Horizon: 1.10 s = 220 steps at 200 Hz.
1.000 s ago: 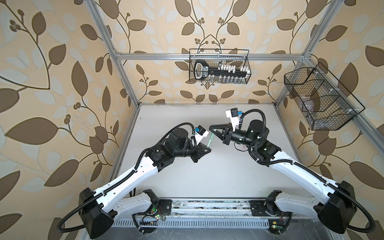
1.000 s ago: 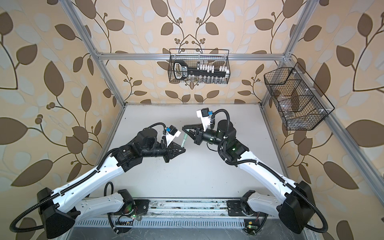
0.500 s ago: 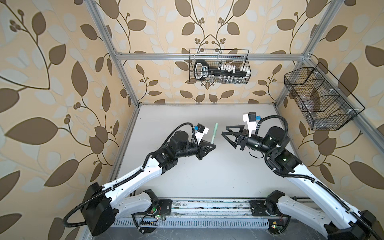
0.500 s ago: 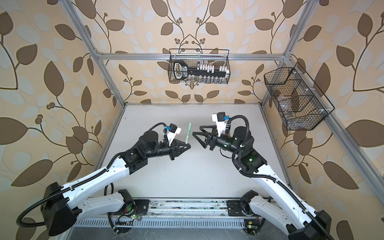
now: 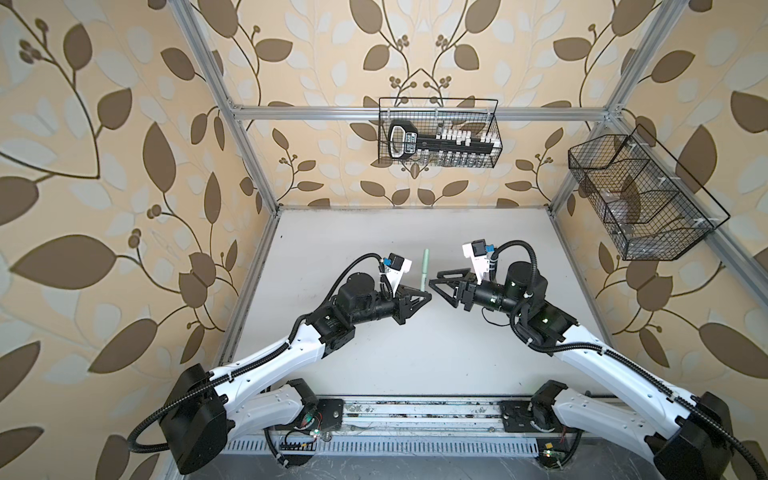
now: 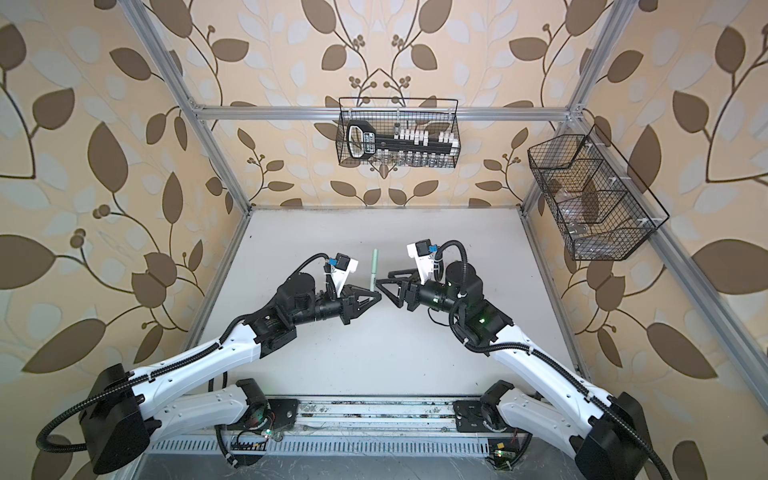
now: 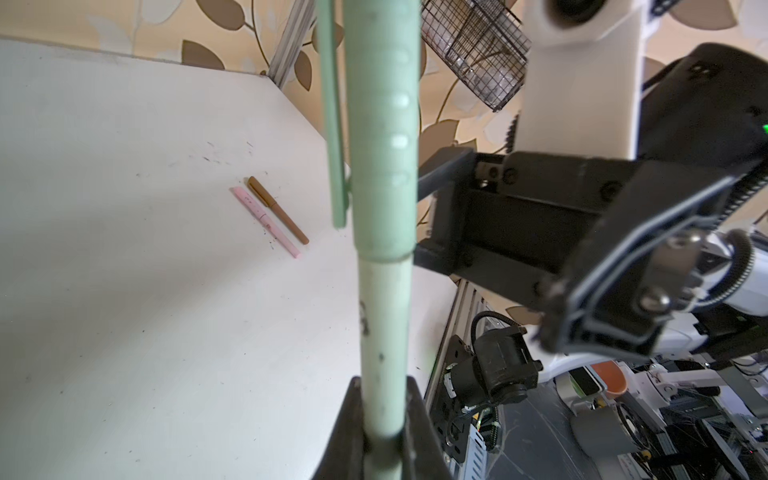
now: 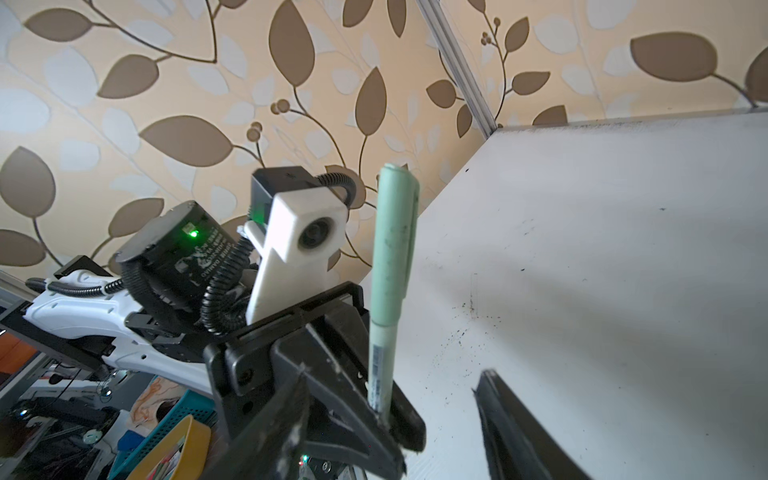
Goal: Insert the pens into the pen caps
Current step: 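Grip the capped pen with the right gripper while the left gripper opens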
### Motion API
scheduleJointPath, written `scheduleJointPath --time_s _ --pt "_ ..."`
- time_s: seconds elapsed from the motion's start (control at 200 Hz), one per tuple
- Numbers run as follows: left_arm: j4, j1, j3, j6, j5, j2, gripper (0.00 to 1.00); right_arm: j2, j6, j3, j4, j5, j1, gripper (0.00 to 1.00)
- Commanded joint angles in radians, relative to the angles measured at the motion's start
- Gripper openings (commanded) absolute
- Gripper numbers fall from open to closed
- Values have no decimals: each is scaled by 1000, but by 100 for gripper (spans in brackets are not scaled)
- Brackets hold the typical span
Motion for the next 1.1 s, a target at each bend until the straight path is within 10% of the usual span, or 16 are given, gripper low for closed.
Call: scheduleJointPath --time_s 0.0,1.095 --pt "54 -13 -5 6 24 -20 0 31 48 -14 137 -77 8 65" --pt "-4 -26 -22 53 -11 -45 0 142 51 92 125 -119 1 35"
